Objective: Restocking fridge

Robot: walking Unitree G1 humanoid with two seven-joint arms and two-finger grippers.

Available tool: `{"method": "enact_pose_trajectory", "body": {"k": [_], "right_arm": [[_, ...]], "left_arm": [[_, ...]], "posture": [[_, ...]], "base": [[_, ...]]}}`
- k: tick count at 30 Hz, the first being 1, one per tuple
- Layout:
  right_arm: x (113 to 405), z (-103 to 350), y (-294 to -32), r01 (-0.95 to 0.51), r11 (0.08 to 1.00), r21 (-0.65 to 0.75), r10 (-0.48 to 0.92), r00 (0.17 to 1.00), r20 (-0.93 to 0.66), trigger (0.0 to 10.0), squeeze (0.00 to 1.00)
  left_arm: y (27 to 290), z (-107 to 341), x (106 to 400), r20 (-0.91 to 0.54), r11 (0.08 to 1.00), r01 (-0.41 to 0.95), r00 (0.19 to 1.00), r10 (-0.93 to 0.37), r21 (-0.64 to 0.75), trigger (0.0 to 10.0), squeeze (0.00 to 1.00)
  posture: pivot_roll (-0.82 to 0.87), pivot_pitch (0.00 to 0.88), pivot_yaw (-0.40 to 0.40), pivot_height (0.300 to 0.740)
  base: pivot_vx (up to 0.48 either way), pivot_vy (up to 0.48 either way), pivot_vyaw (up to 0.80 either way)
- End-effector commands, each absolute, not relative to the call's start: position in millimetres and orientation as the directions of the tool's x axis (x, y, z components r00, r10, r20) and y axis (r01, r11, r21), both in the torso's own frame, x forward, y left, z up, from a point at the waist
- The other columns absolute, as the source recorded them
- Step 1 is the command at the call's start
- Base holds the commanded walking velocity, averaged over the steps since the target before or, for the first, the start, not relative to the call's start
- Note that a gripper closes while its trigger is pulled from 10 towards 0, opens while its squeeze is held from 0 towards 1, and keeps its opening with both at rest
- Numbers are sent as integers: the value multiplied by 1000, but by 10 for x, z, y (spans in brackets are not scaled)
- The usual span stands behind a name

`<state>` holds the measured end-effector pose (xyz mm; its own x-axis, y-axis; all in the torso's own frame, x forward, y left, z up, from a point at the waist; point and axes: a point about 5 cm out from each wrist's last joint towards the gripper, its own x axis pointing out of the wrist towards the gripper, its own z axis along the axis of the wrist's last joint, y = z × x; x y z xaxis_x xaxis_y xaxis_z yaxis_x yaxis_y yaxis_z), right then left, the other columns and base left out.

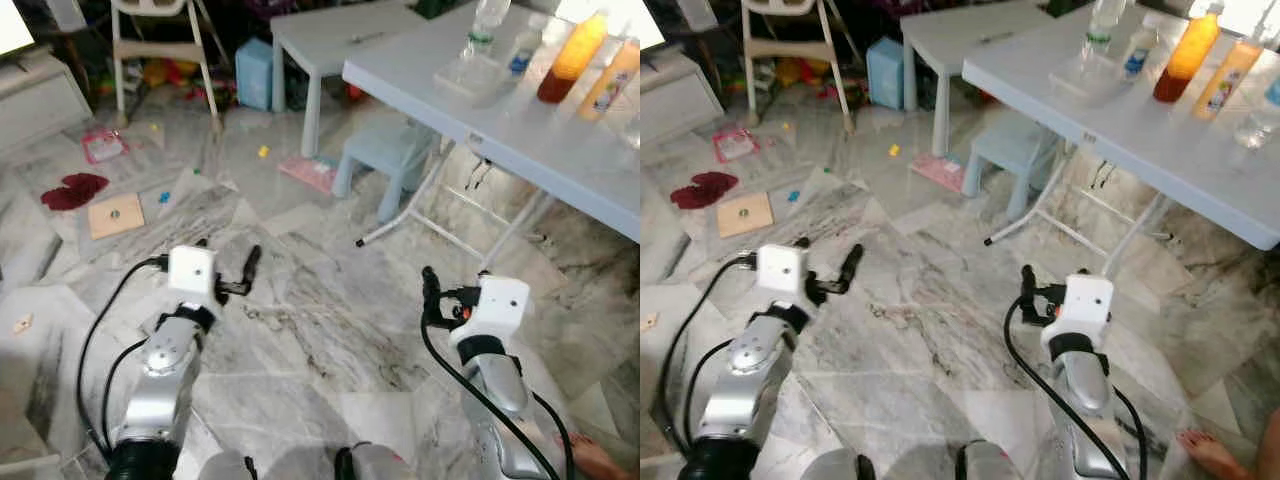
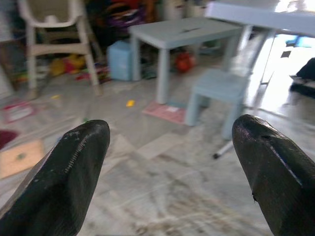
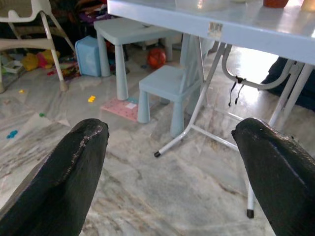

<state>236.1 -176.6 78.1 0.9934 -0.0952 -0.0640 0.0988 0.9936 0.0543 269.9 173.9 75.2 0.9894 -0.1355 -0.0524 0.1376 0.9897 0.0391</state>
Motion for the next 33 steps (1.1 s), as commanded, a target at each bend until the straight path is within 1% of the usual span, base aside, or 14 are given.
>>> {"method": "enact_pose_trajectory", "body": {"k": [1, 6, 7, 9, 13, 19, 25, 27, 33], "right_arm": [[2364, 811, -1781, 108, 993, 45, -106, 994, -40, 10000, 0], [2433, 808, -1772, 120, 991, 56, -118, 992, -40, 10000, 0], [2449, 834, -1761, 116, 992, 58, -115, 993, -25, 10000, 0], [2443, 845, -1745, 111, 991, 70, -110, 994, -21, 10000, 0], [2421, 836, -1688, 78, 996, 51, -77, 997, -31, 10000, 0], [2458, 875, -1674, 63, 997, 55, -63, 998, -11, 10000, 0], [2640, 991, -1688, 48, 998, 35, -50, 998, 36, 10000, 0], [2684, 1032, -1707, 50, 998, 29, -51, 998, 48, 10000, 0], [2689, 1048, -1727, 58, 998, 26, -59, 997, 54, 10000, 0]], "left_arm": [[1773, 725, 2679, -55, 992, 118, 992, -116, 45, 10000, 0], [1762, 687, 2718, -71, 992, 120, 991, -117, 47, 10000, 0], [1709, 716, 2743, -70, 987, 163, 984, -161, 17, 10000, 0], [1671, 736, 2746, -61, 980, 200, 978, -200, 4, 10000, 0], [1637, 727, 2730, -61, 975, 222, 973, -221, 0, 10000, 0], [1593, 744, 2747, -51, 971, 238, 970, -238, -5, 10000, 0], [1528, 781, 2843, -38, 966, 260, 965, -260, -7, 10000, 0], [1475, 806, 2880, -34, 957, 290, 957, -289, 8, 10000, 0], [1444, 845, 2895, -27, 950, 312, 950, -312, 21, 10000, 0]], "posture": [[-33, 0, -10, 740], [-37, 0, -1, 740], [-43, 0, 6, 740], [-50, 0, 10, 740], [-55, 0, 11, 740], [-54, 0, 15, 740], [-57, 0, 10, 740], [-51, 0, 9, 740], [-55, 0, 16, 740]], "base": [[0, 0, 0], [0, 0, 0], [0, 0, 0], [0, 0, 0], [348, 0, 0], [462, 0, 0], [469, 0, 0], [469, 0, 0], [470, 0, 0]]}}
